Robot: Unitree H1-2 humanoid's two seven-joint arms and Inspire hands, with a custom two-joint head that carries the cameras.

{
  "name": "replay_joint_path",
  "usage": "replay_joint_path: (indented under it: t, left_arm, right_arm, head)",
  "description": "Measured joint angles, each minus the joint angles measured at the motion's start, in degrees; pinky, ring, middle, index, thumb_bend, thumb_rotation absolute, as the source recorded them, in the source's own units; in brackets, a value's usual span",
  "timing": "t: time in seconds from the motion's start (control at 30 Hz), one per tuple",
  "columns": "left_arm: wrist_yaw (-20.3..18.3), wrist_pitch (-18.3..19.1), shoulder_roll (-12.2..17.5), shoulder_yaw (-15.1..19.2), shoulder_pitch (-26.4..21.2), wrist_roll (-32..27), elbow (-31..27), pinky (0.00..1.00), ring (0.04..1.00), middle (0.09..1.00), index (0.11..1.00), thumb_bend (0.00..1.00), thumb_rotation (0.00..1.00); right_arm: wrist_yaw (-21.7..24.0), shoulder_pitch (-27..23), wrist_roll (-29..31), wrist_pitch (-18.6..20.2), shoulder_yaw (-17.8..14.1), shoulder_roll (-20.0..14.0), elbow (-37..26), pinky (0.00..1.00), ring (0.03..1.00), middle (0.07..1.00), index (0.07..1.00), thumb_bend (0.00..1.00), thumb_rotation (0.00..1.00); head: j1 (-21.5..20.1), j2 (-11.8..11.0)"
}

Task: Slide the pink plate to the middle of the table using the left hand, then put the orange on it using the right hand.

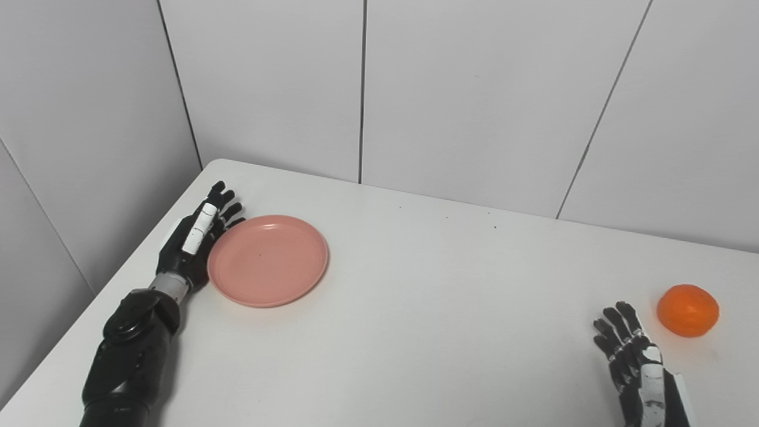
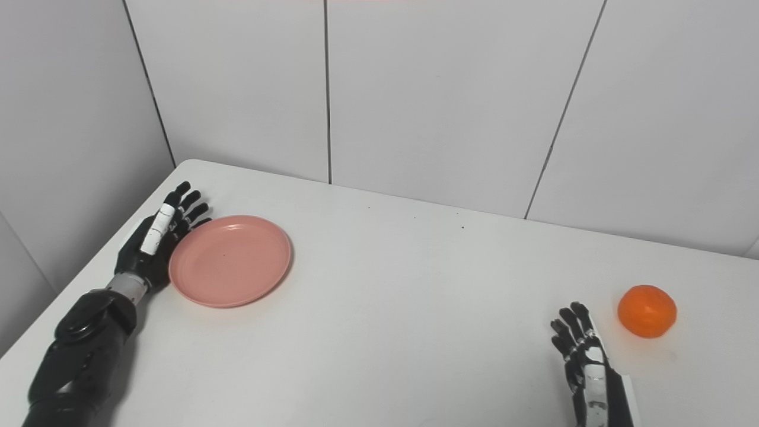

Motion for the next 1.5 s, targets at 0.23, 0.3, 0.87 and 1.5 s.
replay_joint_path:
  t: [0.23,0.3,0.87,1.5]
  left_arm:
    - [0.7,1.7,-0.6,-0.9,0.0,0.0,-1.6,0.89,0.946,0.969,1.0,0.97,0.69]
    - [0.6,1.7,-0.7,-1.1,-0.1,0.0,-1.6,0.89,0.943,0.961,1.0,0.95,0.69]
    - [1.3,4.0,-3.0,-3.6,0.6,0.3,-5.7,0.84,0.943,0.965,1.0,0.89,0.72]
    - [3.3,5.3,-4.8,-4.5,0.9,1.2,-7.9,0.87,0.932,0.94,1.0,0.85,0.71]
  right_arm:
    - [0.0,0.0,0.0,0.0,0.2,0.0,-0.1,0.93,0.91,0.928,0.94,0.83,1.0]
    - [0.0,0.0,-0.1,0.0,0.2,0.0,-0.1,0.93,0.909,0.928,0.939,0.83,1.0]
    - [0.0,0.1,-0.3,0.1,0.5,0.0,-0.2,0.93,0.905,0.927,0.936,0.82,1.0]
    - [0.0,0.1,-0.3,0.1,0.5,0.0,-0.1,0.93,0.906,0.93,0.935,0.83,1.0]
  head:
    - [0.0,0.0]
    - [0.0,0.0]
    - [-0.4,0.1]
    - [-0.4,0.3]
